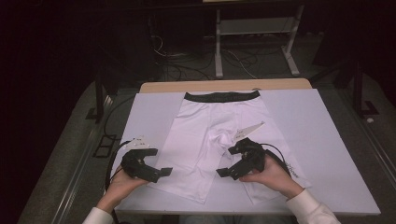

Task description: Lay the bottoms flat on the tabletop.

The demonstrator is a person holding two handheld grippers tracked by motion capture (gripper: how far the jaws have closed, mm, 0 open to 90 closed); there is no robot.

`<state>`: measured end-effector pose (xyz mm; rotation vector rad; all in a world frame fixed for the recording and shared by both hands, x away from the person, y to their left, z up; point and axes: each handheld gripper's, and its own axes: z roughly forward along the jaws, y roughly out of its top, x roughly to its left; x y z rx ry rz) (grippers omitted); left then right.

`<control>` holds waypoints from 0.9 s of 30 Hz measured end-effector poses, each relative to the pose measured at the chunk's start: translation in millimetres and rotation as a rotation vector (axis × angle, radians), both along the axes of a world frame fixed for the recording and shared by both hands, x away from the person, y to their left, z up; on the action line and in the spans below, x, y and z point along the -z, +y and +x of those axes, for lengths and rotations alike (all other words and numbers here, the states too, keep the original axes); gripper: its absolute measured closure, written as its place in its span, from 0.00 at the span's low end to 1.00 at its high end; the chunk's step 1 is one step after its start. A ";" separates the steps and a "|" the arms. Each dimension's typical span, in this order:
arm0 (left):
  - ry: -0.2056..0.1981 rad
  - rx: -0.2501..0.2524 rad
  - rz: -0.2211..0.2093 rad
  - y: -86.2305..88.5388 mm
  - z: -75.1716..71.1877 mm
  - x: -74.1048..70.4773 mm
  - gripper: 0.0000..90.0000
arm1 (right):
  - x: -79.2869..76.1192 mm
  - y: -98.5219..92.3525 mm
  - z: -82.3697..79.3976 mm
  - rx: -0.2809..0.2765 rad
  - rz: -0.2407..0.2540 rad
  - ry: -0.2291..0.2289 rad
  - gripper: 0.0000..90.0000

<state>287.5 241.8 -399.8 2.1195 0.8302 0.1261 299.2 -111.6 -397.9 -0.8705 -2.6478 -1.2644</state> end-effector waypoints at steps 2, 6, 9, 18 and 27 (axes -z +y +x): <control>-0.016 -0.001 -0.001 -2.6 1.4 -0.2 0.00 | -1.4 -5.6 1.3 0.011 0.006 -0.005 0.00; -0.044 -0.007 -0.015 -8.1 3.8 -1.5 0.00 | -6.0 -18.8 3.3 0.036 0.017 -0.012 0.00; -0.056 -0.005 -0.029 -11.4 4.8 -2.6 0.00 | -9.2 -29.2 4.5 0.060 0.024 -0.020 0.00; -0.078 -0.002 -0.068 -22.7 5.8 1.8 0.00 | -12.5 -60.0 4.9 0.125 0.025 -0.049 0.00; -0.116 -0.064 -0.115 -13.6 3.7 13.6 0.00 | -8.3 -91.8 1.3 0.196 0.044 -0.072 0.00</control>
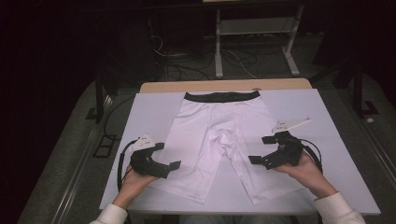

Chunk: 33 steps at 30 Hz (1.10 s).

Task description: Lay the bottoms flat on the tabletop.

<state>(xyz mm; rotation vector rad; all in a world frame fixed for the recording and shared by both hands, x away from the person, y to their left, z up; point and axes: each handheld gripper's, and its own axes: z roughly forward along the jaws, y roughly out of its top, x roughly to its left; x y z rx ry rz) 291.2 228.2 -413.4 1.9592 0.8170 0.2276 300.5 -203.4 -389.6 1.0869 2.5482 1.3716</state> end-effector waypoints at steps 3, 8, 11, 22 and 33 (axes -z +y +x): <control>-0.003 -0.025 -0.017 5.6 -1.1 4.2 0.00 | 3.1 -9.0 -2.8 0.023 0.004 -0.010 0.00; -0.021 -0.040 -0.038 12.2 -4.0 6.9 0.00 | 9.3 -24.5 -8.1 0.065 0.008 -0.020 0.00; -0.029 -0.043 -0.045 14.8 -5.9 7.6 0.00 | 13.3 -33.6 -11.3 0.089 0.016 -0.027 0.00; -0.024 -0.021 -0.009 13.8 -7.2 15.9 0.00 | 30.3 -62.5 -27.6 0.171 0.042 -0.075 0.00; -0.015 0.002 0.018 9.1 -7.7 19.8 0.00 | 45.4 -84.5 -43.9 0.225 0.042 -0.100 0.00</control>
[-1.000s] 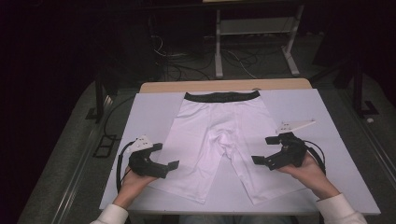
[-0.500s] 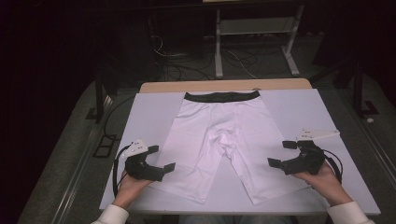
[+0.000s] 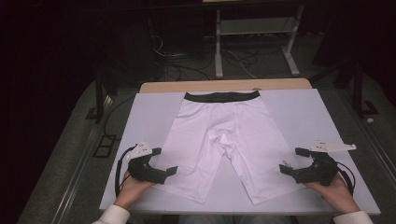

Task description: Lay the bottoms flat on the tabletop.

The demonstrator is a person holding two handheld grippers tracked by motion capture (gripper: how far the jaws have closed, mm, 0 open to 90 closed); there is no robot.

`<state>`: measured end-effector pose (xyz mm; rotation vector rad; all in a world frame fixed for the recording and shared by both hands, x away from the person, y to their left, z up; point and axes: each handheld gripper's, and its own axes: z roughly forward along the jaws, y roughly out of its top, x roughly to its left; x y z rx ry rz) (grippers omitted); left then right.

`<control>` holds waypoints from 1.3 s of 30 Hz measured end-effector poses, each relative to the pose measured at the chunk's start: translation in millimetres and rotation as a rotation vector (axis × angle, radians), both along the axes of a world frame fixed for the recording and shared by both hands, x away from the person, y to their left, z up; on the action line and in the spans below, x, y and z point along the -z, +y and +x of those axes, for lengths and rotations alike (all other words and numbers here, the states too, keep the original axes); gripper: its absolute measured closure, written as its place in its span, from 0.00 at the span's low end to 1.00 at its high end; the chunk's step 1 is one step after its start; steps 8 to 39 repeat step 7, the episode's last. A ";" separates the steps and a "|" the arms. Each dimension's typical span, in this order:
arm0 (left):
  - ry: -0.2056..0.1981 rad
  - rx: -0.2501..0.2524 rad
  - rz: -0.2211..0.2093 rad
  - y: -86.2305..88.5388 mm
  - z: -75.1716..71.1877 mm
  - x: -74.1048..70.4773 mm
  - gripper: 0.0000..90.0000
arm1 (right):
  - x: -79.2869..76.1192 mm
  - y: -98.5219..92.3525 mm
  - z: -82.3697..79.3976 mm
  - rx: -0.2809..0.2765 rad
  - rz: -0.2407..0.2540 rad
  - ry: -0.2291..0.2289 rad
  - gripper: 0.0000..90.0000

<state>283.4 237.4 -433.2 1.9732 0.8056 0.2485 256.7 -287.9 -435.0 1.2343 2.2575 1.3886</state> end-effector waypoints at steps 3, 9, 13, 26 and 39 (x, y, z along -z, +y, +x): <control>0.001 0.011 0.004 -1.5 0.2 0.7 0.00 | 4.2 -2.9 -4.3 0.010 -0.014 -0.002 0.00; 0.008 0.023 0.014 -3.2 0.3 2.0 0.00 | 8.5 -5.0 -7.8 0.017 -0.023 0.007 0.00; 0.008 0.023 0.014 -3.2 0.3 2.0 0.00 | 8.5 -5.0 -7.8 0.017 -0.023 0.007 0.00; 0.008 0.023 0.014 -3.2 0.3 2.0 0.00 | 8.5 -5.0 -7.8 0.017 -0.023 0.007 0.00; 0.008 0.023 0.014 -3.2 0.3 2.0 0.00 | 8.5 -5.0 -7.8 0.017 -0.023 0.007 0.00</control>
